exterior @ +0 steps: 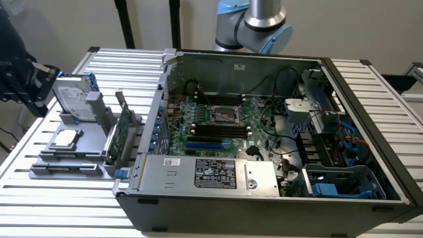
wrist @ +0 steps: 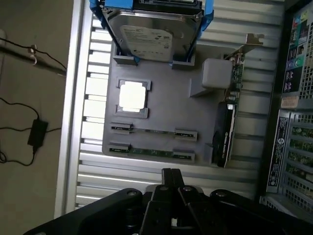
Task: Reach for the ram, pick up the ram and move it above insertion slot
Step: 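Pick up the ram and move it above insertion slot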
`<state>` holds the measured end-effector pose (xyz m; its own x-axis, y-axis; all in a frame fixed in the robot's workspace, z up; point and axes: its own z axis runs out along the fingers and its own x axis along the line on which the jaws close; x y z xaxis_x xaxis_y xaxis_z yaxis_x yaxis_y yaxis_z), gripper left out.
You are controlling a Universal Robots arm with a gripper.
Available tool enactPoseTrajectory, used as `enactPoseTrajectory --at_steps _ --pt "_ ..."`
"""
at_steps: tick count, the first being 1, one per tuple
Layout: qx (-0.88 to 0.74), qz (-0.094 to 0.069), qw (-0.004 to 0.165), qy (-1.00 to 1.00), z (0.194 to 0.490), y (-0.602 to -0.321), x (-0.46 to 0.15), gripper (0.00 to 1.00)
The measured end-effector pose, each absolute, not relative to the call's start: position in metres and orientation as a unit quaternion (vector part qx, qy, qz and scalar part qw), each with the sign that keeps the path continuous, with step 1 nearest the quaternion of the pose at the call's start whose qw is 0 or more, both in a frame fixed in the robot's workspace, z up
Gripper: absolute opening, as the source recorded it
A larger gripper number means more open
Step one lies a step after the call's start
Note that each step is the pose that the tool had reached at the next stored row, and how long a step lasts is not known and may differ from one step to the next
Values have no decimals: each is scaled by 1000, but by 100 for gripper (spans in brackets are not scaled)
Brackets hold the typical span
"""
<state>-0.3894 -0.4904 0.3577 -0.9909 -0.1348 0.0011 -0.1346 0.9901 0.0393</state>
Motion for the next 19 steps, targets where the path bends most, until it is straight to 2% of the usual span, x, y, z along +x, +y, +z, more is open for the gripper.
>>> enactPoseTrajectory --at_steps 19 --pt "238 -20 5 -971 357 -490 -389 11"
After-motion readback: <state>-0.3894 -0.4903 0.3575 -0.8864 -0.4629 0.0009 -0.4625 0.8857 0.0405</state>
